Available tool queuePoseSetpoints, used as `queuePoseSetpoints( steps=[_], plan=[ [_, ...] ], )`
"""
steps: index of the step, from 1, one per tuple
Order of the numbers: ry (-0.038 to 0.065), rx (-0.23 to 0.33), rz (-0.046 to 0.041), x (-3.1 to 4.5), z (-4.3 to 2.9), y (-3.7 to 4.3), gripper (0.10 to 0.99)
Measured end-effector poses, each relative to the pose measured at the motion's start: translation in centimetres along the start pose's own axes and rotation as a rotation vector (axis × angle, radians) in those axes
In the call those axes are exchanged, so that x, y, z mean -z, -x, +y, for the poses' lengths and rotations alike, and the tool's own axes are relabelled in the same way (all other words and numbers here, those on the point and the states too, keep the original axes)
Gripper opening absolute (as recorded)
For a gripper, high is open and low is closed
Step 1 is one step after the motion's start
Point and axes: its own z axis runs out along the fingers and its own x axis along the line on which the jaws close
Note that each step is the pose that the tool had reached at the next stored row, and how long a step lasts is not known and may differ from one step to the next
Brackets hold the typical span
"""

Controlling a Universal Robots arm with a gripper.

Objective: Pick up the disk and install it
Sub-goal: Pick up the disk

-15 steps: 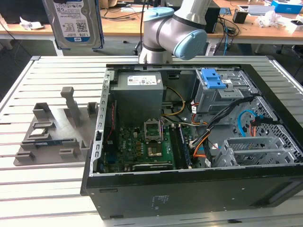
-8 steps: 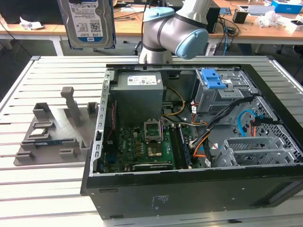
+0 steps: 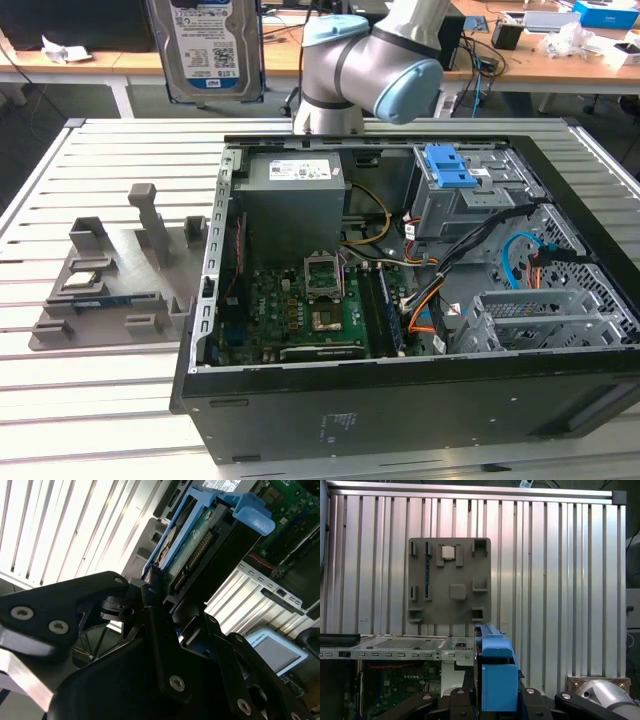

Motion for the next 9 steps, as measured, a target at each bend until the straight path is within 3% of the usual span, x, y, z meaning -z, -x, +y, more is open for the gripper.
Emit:
queuePoseSetpoints(
  steps=[5, 9],
  plan=[
    [0.000, 0.000, 0.0000, 0.08, -1.81, -0.02, 0.369],
    [0.000, 0.000, 0.0000, 0.18, -3.93, -0.04, 0.369]
  ],
)
